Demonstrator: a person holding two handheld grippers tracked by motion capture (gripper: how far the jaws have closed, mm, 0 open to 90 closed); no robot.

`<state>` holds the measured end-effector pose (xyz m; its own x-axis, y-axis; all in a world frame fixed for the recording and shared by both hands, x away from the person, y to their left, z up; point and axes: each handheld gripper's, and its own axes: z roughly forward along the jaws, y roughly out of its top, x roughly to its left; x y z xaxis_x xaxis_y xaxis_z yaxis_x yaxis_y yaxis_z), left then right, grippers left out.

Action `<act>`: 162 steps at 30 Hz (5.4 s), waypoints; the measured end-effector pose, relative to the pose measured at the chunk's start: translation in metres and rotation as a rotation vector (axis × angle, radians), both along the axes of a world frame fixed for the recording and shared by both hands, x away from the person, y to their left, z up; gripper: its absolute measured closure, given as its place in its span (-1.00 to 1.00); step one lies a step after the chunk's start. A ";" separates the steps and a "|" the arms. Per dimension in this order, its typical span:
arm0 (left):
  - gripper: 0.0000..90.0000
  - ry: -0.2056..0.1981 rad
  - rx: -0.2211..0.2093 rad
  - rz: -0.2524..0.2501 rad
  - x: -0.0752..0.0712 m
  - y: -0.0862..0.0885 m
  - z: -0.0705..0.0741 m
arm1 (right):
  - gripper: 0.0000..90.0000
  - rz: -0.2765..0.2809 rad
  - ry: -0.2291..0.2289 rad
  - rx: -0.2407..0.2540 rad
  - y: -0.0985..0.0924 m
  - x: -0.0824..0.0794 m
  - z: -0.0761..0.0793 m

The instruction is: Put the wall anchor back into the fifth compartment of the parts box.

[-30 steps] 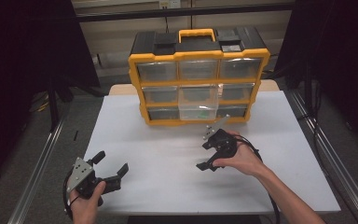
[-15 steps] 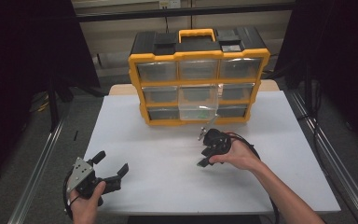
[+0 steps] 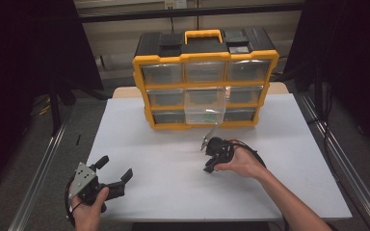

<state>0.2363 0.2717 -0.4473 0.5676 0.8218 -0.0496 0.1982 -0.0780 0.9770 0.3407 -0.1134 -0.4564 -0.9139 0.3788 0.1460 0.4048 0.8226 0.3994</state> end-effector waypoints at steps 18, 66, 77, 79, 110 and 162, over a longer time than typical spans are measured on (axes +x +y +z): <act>-0.94 -0.004 0.006 -0.008 0.001 -0.001 0.000 | 0.88 -0.027 -0.007 0.062 -0.008 -0.002 0.004; -0.94 0.003 0.010 -0.014 0.002 -0.003 -0.001 | 0.89 0.000 -0.260 0.458 -0.052 -0.016 0.124; -0.94 -0.001 0.013 -0.010 0.002 -0.002 0.000 | 0.89 0.002 -0.330 0.453 -0.051 -0.008 0.169; -0.94 0.004 0.012 -0.020 0.002 -0.002 -0.001 | 0.89 -0.002 -0.338 0.437 -0.051 -0.004 0.174; -0.94 -0.004 0.003 -0.011 0.001 -0.002 0.000 | 0.88 -0.109 -0.302 0.149 -0.018 0.067 0.204; -0.94 0.009 -0.002 -0.003 0.007 -0.002 -0.002 | -0.93 -0.336 -0.330 0.345 -0.041 0.074 0.174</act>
